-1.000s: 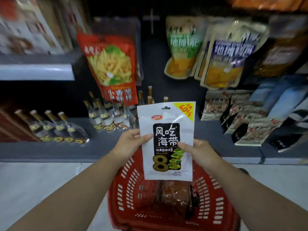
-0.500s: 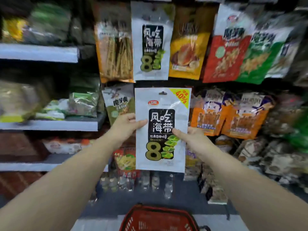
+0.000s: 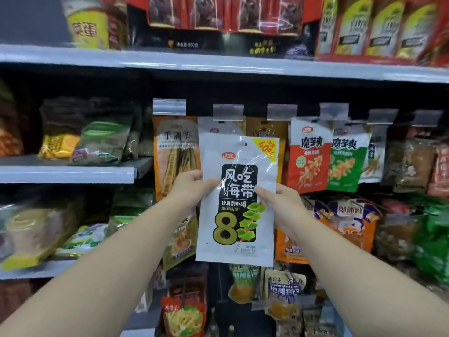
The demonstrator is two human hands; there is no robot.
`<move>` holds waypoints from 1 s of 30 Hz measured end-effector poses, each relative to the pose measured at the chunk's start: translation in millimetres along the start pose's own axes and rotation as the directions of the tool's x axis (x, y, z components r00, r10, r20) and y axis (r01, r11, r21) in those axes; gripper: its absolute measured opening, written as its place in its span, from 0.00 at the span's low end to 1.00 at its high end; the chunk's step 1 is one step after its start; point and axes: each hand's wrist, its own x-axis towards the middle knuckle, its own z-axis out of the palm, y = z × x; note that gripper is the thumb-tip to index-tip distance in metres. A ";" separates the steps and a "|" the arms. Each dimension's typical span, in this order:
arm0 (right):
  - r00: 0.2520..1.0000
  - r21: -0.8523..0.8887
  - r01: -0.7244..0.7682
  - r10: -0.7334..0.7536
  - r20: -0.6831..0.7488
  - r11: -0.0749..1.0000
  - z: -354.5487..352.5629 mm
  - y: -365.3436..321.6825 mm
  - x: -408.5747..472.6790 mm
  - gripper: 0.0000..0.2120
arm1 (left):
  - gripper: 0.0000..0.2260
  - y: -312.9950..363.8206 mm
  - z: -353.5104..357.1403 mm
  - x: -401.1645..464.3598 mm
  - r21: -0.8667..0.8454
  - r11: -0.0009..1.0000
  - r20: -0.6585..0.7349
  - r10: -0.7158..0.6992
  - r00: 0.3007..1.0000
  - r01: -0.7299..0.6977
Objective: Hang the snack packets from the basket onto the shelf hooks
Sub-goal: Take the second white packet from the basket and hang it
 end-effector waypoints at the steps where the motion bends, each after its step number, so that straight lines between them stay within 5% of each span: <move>1: 1.000 0.009 -0.005 0.006 -0.023 1.000 2.9 -0.1 3.9 0.05 | 0.07 0.5 2.4 3.4 -0.012 1.000 -0.011 -0.019 1.000 0.019; 7: 0.999 0.015 0.015 -0.014 -0.040 1.000 8.8 6.7 49.9 0.04 | 0.01 -2.6 20.5 33.7 -0.062 0.992 -0.086 -0.114 0.990 0.108; 14: 0.999 0.020 -0.010 0.009 0.041 1.000 19.0 -2.4 126.4 0.05 | 0.06 8.0 28.0 88.2 -0.043 0.992 -0.252 -0.123 0.960 0.116; 20: 0.985 0.023 0.159 -0.160 0.067 0.987 30.5 -20.0 150.0 0.04 | 0.06 12.4 14.4 116.7 -0.078 0.997 -0.346 -0.012 0.938 -0.016; 30: 0.991 0.045 0.135 -0.135 -0.001 0.990 45.5 -23.3 167.4 0.05 | 0.07 4.7 0.5 154.0 0.080 0.990 -0.298 0.133 0.945 -0.114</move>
